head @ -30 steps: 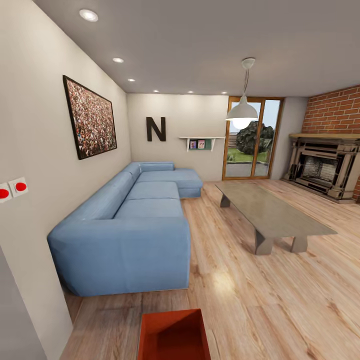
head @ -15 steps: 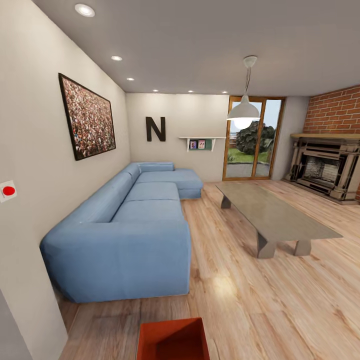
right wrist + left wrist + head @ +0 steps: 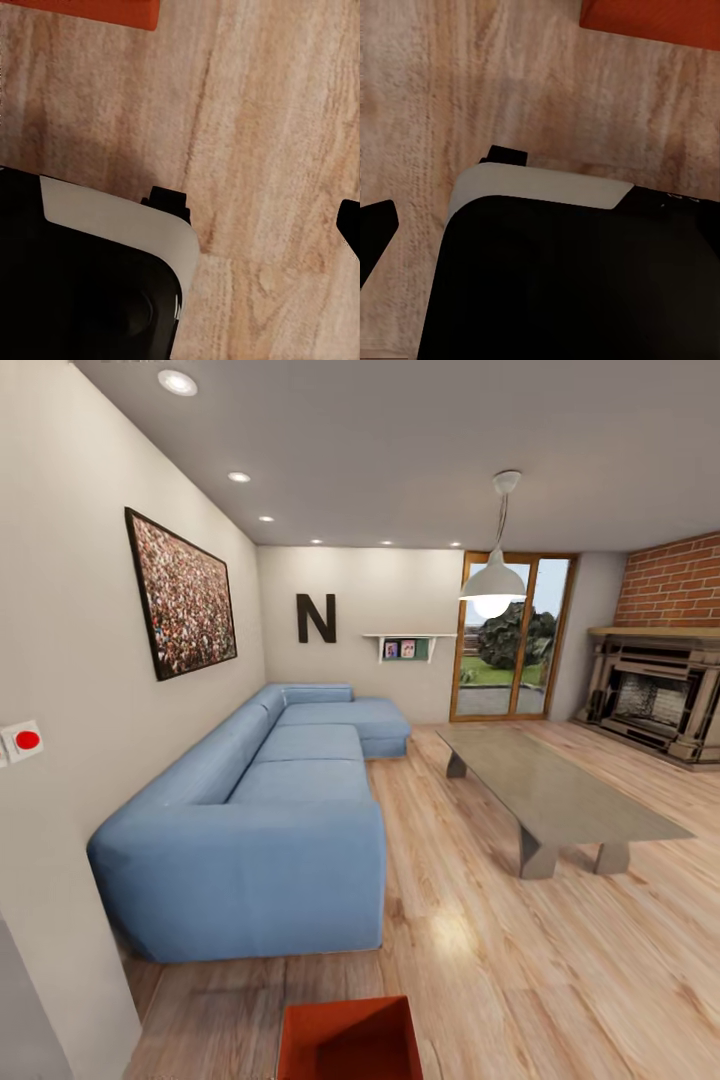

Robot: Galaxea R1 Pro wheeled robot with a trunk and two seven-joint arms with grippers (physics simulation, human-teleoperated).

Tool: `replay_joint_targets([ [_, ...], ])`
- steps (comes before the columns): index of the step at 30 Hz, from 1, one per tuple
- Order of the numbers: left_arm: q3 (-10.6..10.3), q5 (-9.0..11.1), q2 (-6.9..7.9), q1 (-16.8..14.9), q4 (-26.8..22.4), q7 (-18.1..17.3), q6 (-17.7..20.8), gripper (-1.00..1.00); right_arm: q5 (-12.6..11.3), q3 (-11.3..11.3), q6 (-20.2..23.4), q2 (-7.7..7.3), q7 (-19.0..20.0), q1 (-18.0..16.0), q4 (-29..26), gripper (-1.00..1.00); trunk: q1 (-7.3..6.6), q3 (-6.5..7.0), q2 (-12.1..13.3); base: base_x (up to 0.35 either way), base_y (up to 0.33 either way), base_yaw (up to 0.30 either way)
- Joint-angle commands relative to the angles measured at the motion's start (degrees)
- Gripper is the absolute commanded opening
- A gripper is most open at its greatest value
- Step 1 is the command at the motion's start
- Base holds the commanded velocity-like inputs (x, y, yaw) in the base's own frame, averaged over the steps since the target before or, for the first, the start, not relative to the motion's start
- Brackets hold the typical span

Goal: Move the two storage containers from the living room to the garage. In the garage, place one container on the floor and stack the other container on top of it (either order is fine).

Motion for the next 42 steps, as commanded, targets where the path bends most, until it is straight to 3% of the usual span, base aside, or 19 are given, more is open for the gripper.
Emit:
replay_joint_targets([
  [1, 0.02, 0.29, -0.01, -0.01, -0.02, 0.04, -0.13, 1.00, 0.15, 0.09, -0.32, -0.03, 0.10, -0.07, 0.14, 1.00, 0.00, -0.06, -0.03, 0.000, 0.000, 0.230],
  [8, 0.02, 0.29, -0.05, -0.01, -0.02, 0.05, -0.13, 1.00, 0.11, 0.06, -0.33, -0.11, 0.09, -0.07, 0.14, 1.00, 0.00, -0.06, -0.03, 0.000, 0.000, 0.158],
  [42, 0.02, 0.30, 0.04, -0.01, -0.02, 0.12, -0.13, 1.00, -0.28, -0.56, -0.65, -0.19, 0.72, -0.07, 0.14, 1.00, 0.00, -0.55, -0.03, 0.000, 0.000, 0.002],
])
